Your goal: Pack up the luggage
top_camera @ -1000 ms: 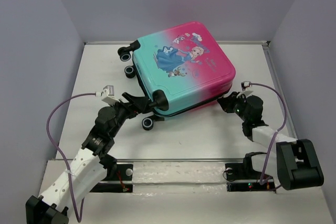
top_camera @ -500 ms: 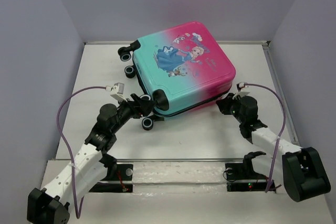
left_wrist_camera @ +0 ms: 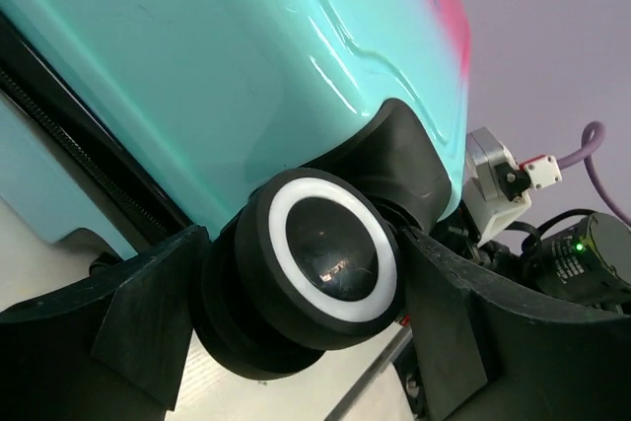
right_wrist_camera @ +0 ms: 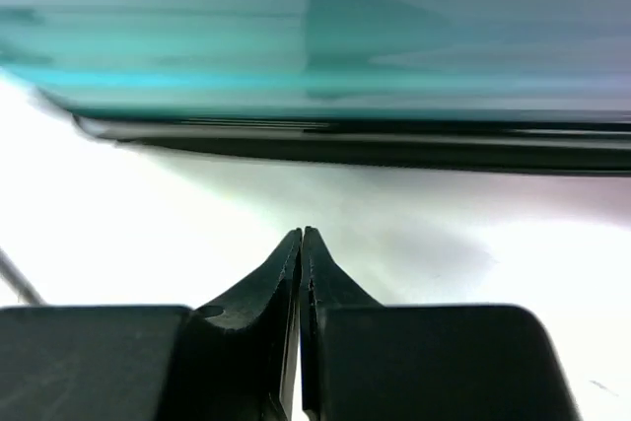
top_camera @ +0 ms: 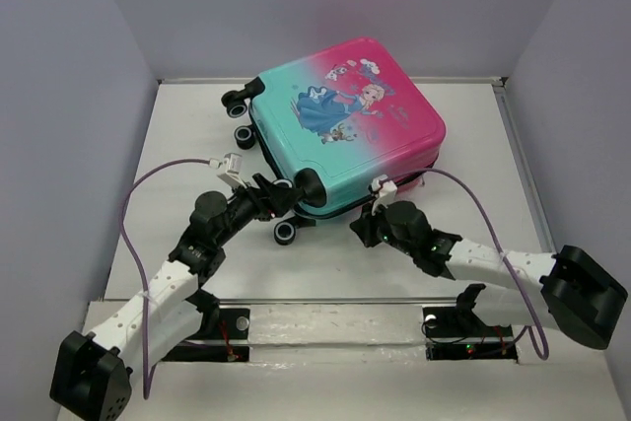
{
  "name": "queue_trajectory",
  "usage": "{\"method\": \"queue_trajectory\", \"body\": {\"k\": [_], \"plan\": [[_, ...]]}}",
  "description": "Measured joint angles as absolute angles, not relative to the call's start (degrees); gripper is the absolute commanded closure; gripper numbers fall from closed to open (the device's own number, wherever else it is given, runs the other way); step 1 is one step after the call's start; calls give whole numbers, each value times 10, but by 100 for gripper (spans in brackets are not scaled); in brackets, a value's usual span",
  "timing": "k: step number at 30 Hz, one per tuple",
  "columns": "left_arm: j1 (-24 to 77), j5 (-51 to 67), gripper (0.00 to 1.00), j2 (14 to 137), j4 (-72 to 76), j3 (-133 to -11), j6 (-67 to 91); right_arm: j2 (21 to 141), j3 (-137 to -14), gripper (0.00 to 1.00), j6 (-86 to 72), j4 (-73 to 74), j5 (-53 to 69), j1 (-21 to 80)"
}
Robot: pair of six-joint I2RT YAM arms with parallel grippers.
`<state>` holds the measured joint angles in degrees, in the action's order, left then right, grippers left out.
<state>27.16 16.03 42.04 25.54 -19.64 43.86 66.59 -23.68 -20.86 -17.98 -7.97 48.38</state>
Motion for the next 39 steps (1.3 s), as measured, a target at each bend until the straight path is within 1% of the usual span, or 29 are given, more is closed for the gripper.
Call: {"method": "queue_trajectory", "body": {"k": [1, 3, 9, 14, 16, 17, 18, 20, 21, 22, 27, 34, 39], "plan": [[275, 160, 94, 427, 247, -196, 443, 665, -237, 93, -208, -178, -71, 498], [278, 143, 94, 414, 236, -198, 444, 647, -229, 93, -210, -166, -66, 491], [277, 88, 94, 358, 161, -209, 442, 566, -190, 93, -232, -142, -51, 369], [277, 74, 94, 346, 110, -226, 436, 508, -190, 93, -243, -91, -65, 310], [277, 72, 94, 343, 97, -232, 433, 500, -194, 92, -247, -73, -59, 273], [277, 72, 94, 342, 91, -234, 431, 500, -196, 88, -252, -67, -59, 251], [277, 71, 94, 339, 85, -236, 429, 500, -197, 71, -255, -61, -59, 229], [276, 69, 94, 332, 71, -238, 425, 501, -198, 57, -261, -54, -58, 191], [276, 67, 94, 329, 67, -240, 424, 504, -199, 53, -263, -53, -52, 173], [276, 67, 94, 328, 62, -242, 422, 509, -201, 51, -262, -52, -46, 163], [271, 64, 94, 329, 56, -245, 420, 557, -218, 50, -235, -83, 17, 102], [268, 66, 94, 336, 60, -245, 420, 637, -237, 51, -196, -166, 113, 86], [262, 70, 94, 336, 61, -245, 420, 677, -241, 52, -194, -215, 140, 54]]}}
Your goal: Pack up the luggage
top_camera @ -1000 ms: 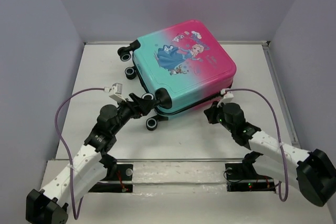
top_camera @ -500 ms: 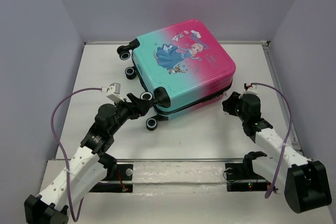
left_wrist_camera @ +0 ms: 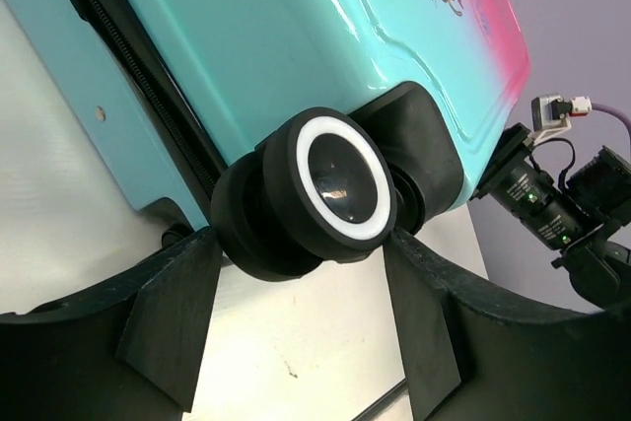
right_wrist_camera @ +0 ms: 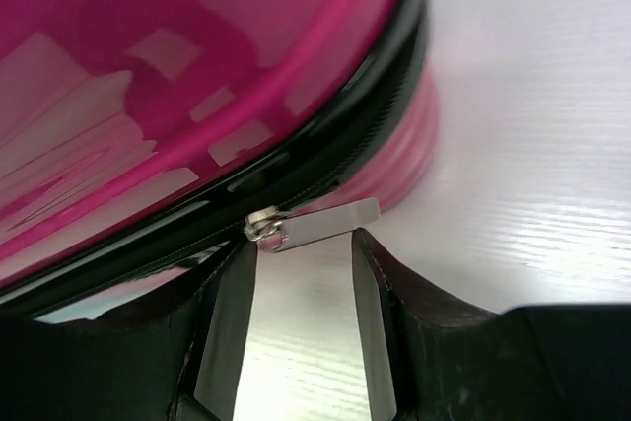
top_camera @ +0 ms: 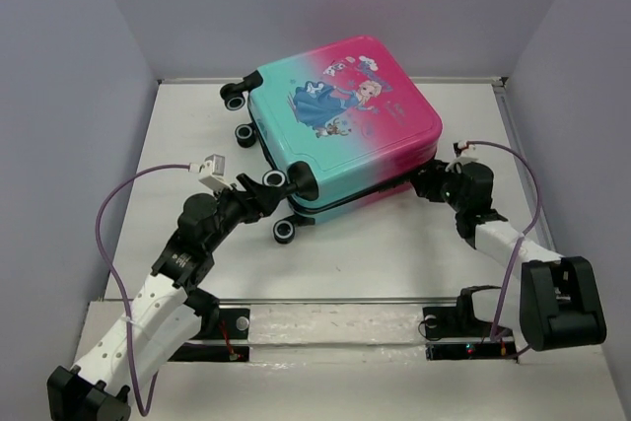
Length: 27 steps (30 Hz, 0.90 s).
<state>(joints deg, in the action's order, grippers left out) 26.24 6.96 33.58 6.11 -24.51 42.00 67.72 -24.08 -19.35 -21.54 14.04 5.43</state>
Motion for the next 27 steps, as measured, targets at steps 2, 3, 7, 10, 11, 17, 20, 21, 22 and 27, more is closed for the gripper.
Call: {"method": "queue_trajectory", "body": {"k": [2, 3, 7, 10, 11, 17, 20, 21, 22, 27], "plan": [[260, 70, 94, 335, 60, -246, 420, 692, -244, 54, -193, -226, 153, 40], [259, 70, 94, 335, 59, -246, 419, 700, -248, 55, -193, -231, 163, 35], [252, 69, 94, 335, 55, -252, 416, 725, -259, 58, -190, -248, 196, 25], [244, 71, 94, 335, 53, -252, 414, 728, -262, 49, -187, -249, 209, 25], [241, 73, 94, 336, 52, -253, 413, 728, -262, 47, -185, -248, 213, 24], [201, 92, 94, 344, 50, -258, 409, 716, -263, 48, -182, -234, 230, 22], [182, 101, 94, 347, 49, -260, 406, 708, -263, 49, -182, -223, 232, 22], [175, 104, 94, 347, 48, -260, 405, 707, -265, 50, -182, -218, 232, 22], [168, 109, 94, 347, 48, -260, 404, 707, -268, 50, -181, -212, 231, 22], [153, 114, 94, 348, 51, -261, 398, 709, -293, 49, -171, -167, 234, 22]]}}
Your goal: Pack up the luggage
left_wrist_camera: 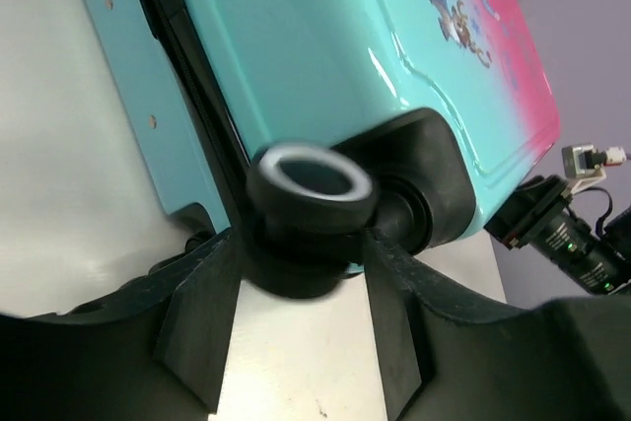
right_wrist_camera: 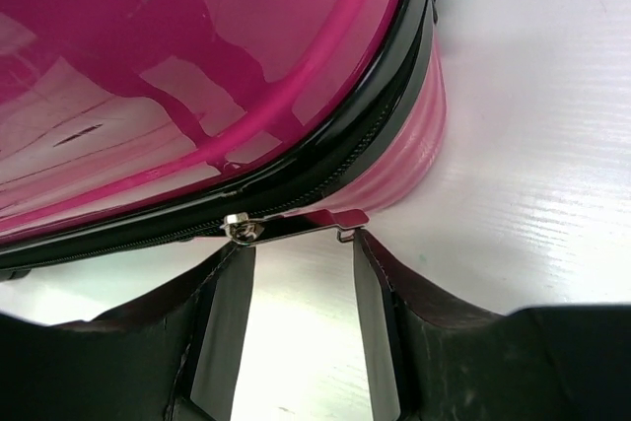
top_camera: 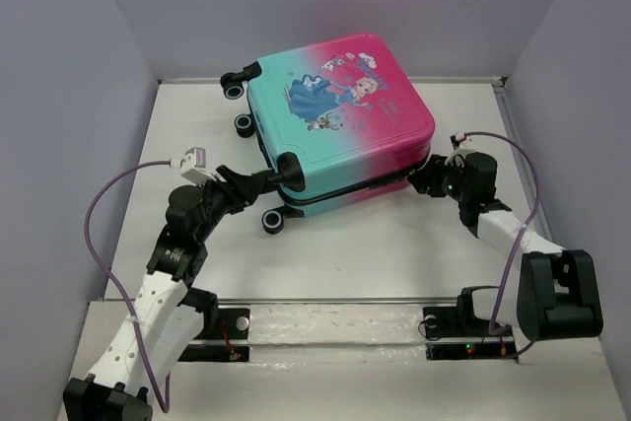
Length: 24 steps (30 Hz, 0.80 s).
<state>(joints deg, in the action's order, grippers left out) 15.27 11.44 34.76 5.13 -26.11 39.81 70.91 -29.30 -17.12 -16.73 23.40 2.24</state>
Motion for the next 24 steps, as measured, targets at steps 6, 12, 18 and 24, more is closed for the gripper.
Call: {"method": "queue_trajectory", "body": {"k": [6, 12, 18, 24], "plan": [[145, 112, 94, 356, 75, -264, 394, 709, -310, 39, -169, -135, 264, 22], [145, 113, 94, 356, 79, -264, 394, 707, -318, 38, -165, -119, 279, 22], [145, 116, 94, 357, 79, -264, 393, 717, -350, 40, -146, -86, 279, 22], [145, 130, 82, 359, 79, -264, 388, 747, -368, 57, -137, -86, 292, 22]]}}
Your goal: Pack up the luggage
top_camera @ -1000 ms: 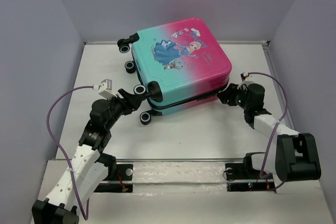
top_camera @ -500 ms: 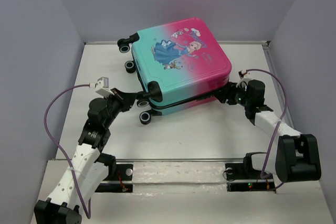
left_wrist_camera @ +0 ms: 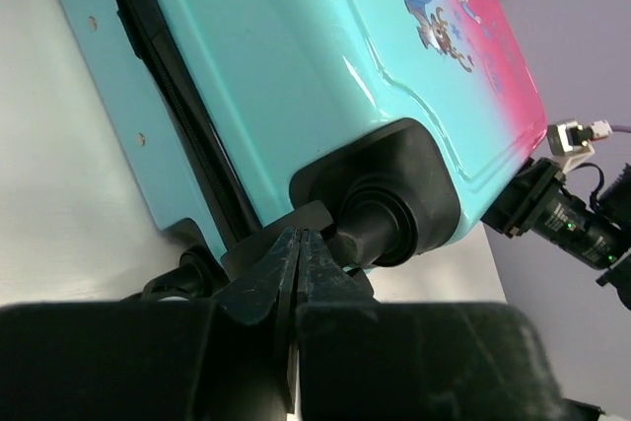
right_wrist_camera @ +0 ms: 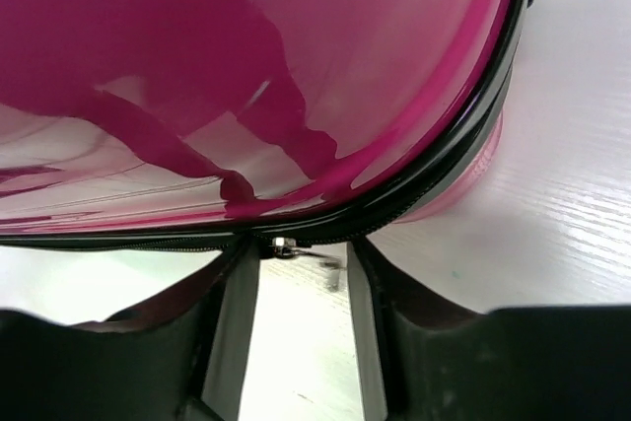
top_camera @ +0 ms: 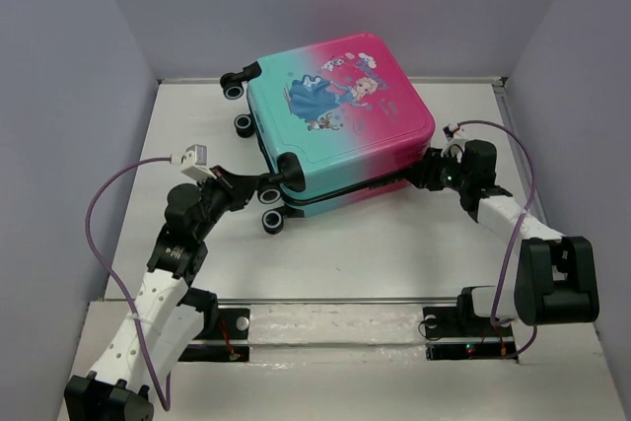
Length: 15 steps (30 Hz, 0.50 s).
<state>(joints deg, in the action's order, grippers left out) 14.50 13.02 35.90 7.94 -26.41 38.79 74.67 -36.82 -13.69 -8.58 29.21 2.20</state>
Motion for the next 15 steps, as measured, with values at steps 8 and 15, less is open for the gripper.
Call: {"method": "queue_trajectory", "body": {"k": [8, 15], "plan": [[146, 176, 10, 361, 73, -279, 375, 758, -340, 68, -161, -155, 308, 18], [145, 183, 9, 358, 44, -286, 358, 757, -300, 55, -183, -234, 318, 18]]}}
